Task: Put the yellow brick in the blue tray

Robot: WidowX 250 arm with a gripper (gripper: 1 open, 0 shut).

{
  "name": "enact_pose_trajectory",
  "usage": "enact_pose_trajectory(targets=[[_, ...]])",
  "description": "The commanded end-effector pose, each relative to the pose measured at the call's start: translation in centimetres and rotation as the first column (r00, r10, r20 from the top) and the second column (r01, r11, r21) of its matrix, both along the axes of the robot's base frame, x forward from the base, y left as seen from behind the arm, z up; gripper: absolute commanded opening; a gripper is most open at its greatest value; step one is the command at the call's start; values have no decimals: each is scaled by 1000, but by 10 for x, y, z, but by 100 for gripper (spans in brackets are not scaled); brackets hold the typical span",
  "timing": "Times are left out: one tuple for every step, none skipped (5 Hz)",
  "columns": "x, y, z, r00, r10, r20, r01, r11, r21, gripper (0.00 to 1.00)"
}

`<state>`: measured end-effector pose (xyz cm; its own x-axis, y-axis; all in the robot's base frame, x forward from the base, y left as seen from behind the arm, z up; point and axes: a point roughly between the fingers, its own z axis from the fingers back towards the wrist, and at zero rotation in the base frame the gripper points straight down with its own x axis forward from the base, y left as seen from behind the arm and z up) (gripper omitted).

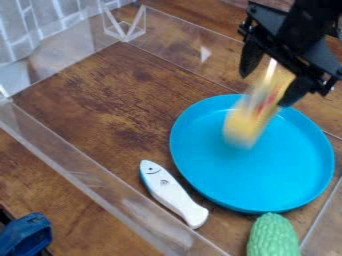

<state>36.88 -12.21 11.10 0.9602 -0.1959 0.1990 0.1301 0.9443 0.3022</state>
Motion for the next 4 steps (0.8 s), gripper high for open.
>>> enact_pose_trajectory(targets=[[16,3,11,998,22,58,-21,999,-32,100],[18,-2,-7,999,-5,44,7,999,-51,100],[20,-6,-22,998,-49,37,51,997,-61,100],[22,-10,-36,996,-84,33,86,993,-75,100]])
